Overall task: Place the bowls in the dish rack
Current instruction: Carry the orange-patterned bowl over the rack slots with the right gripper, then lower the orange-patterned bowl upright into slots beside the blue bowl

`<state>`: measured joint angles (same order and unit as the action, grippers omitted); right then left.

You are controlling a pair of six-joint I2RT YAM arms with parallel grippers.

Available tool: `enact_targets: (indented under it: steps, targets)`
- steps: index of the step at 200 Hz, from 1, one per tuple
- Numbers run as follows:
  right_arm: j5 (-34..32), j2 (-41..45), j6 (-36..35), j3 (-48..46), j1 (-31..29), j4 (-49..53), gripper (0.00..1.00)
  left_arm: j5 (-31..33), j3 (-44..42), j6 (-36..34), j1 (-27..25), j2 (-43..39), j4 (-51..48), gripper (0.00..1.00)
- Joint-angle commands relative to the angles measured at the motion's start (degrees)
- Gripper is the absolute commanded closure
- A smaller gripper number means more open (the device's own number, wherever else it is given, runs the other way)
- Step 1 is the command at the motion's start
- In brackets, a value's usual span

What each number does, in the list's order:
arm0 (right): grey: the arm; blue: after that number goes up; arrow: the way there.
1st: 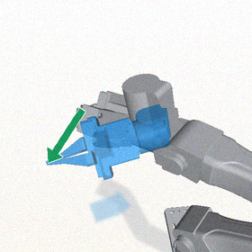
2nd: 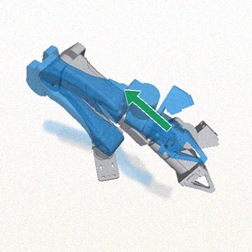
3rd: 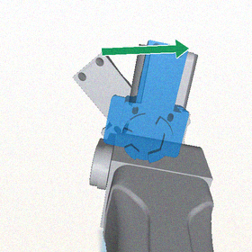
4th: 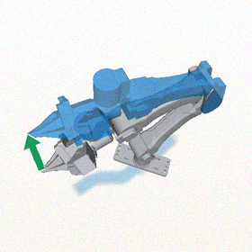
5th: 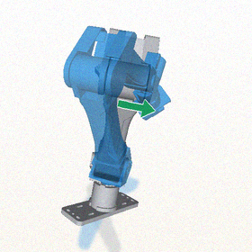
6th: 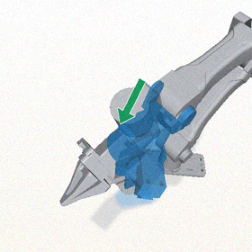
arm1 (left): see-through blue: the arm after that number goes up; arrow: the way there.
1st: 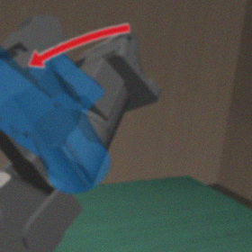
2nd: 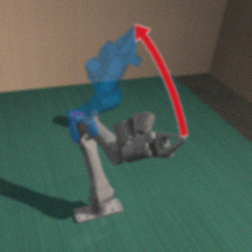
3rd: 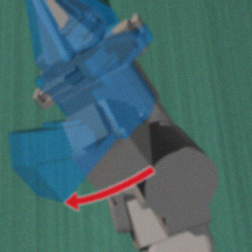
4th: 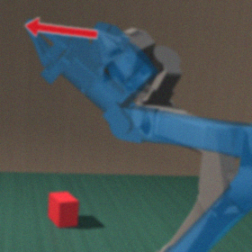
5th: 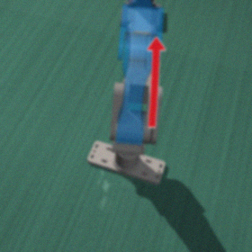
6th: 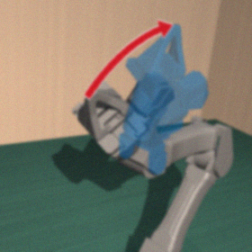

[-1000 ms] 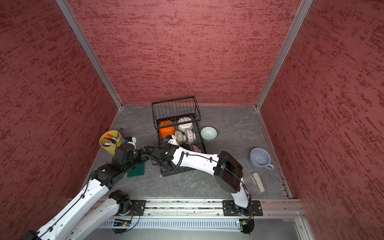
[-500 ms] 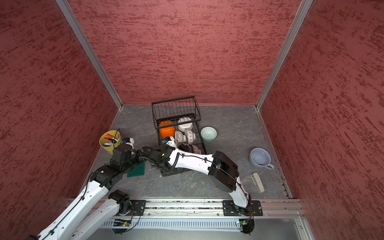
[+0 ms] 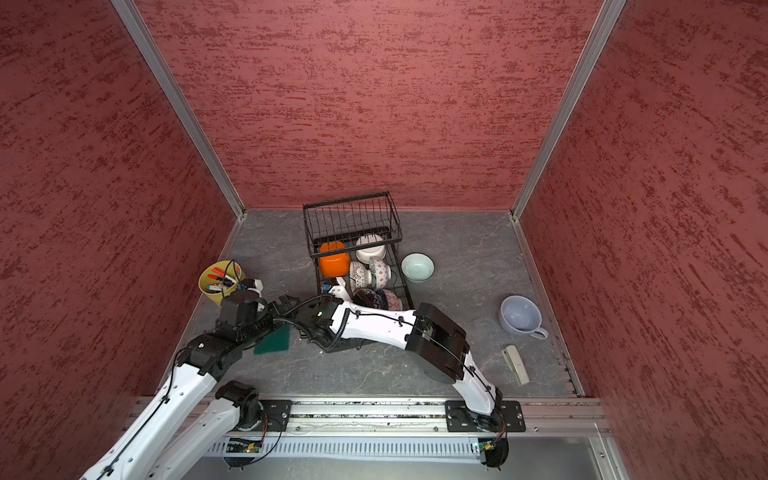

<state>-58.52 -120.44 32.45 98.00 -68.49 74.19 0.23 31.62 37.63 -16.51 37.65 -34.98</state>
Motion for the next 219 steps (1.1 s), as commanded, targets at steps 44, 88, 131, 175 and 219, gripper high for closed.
enact_targets:
  steps: [44,88,131,175,219]
  targets:
    - [-4.9,-4.0,0.9,1.3,-0.3,6.4,1.00,-3.9,-0.2,-0.3,2.0,-1.2,5.3,0.00]
    - [-5.3,-5.1,1.0,1.2,-0.3,6.9,1.00,-4.8,-0.6,-0.4,2.9,-1.6,5.4,0.00]
    - [-6.1,-6.2,1.5,2.0,-0.3,8.3,1.00,-5.3,-0.9,-0.4,3.2,-1.7,5.8,0.00]
    - [-5.8,-7.5,1.8,2.5,-0.4,8.9,1.00,-5.5,-1.4,-0.4,3.7,-2.0,5.8,0.00]
    - [-4.9,-9.1,0.3,3.6,-1.2,7.9,1.00,-5.9,-2.1,-0.4,4.2,-2.2,6.0,0.00]
